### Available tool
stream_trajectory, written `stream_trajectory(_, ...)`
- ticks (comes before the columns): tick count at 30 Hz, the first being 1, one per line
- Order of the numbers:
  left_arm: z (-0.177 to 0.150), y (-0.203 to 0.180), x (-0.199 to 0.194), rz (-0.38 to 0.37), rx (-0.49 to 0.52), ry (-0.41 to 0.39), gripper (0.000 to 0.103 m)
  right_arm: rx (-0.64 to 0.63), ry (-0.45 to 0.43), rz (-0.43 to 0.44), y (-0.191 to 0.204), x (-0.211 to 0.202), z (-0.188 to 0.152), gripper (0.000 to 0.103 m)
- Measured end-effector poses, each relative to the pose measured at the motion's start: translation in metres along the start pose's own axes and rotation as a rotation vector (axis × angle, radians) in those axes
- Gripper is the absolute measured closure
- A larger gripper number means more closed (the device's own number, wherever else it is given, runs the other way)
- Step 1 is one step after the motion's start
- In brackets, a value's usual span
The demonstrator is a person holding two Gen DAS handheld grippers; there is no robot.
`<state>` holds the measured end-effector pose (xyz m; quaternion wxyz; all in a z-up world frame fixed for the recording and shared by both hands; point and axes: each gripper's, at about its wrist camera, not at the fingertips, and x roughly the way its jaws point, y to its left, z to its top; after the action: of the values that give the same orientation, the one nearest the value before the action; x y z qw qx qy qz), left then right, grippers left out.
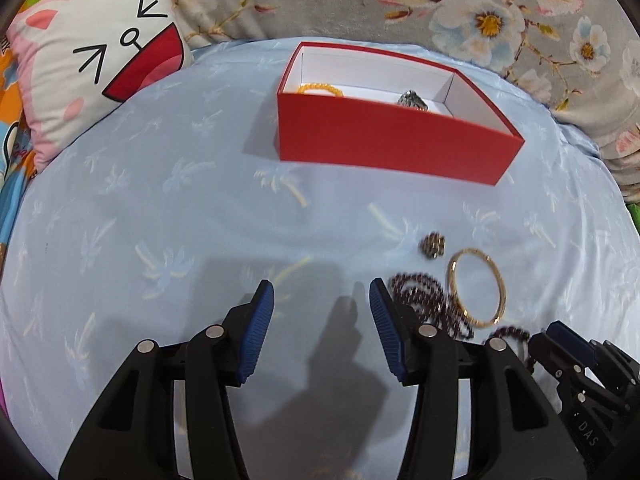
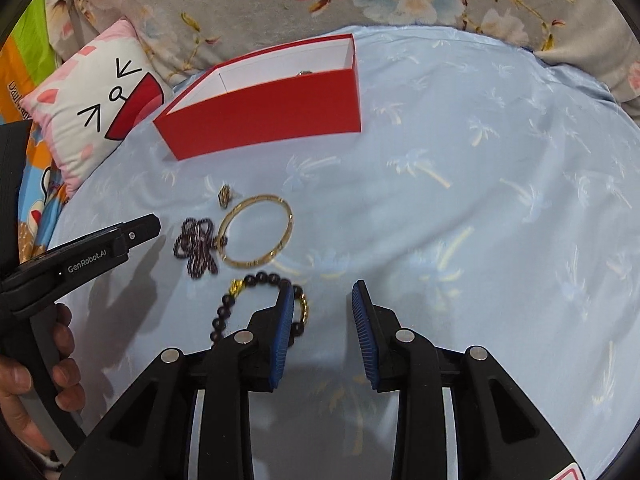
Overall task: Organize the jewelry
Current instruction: 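Move both open tools back over the remaining jewelry, then grasp the black bead bracelet with the right tool while the left tool grasps the garnet bracelet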
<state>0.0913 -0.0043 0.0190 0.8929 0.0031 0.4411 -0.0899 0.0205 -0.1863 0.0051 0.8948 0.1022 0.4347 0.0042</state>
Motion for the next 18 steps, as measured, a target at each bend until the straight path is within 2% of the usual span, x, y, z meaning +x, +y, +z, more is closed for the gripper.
stream_trajectory(2, -0.008, 0.000, -0.003, 0.004, 0.006, -0.002, 0.048, -0.008, -0.002, -0.003, 0.002, -0.001, -0.004, 0.072)
stream_trajectory(9, -0.020, -0.009, -0.007, -0.015, 0.023, 0.009, 0.048, -0.046, -0.009, -0.021, 0.009, 0.000, -0.007, 0.072)
stream_trajectory(12, -0.021, -0.017, -0.008, -0.028, 0.037, 0.003, 0.047, -0.061, -0.018, -0.041, 0.011, 0.000, -0.008, 0.078)
stream_trajectory(16, -0.020, -0.028, -0.007, -0.045, 0.053, 0.005, 0.045, -0.051, -0.024, -0.065, 0.006, -0.001, -0.008, 0.095)
stream_trajectory(18, -0.019, -0.033, -0.006, -0.055, 0.060, 0.006, 0.045, -0.035, -0.022, -0.059, 0.001, -0.001, -0.008, 0.096)
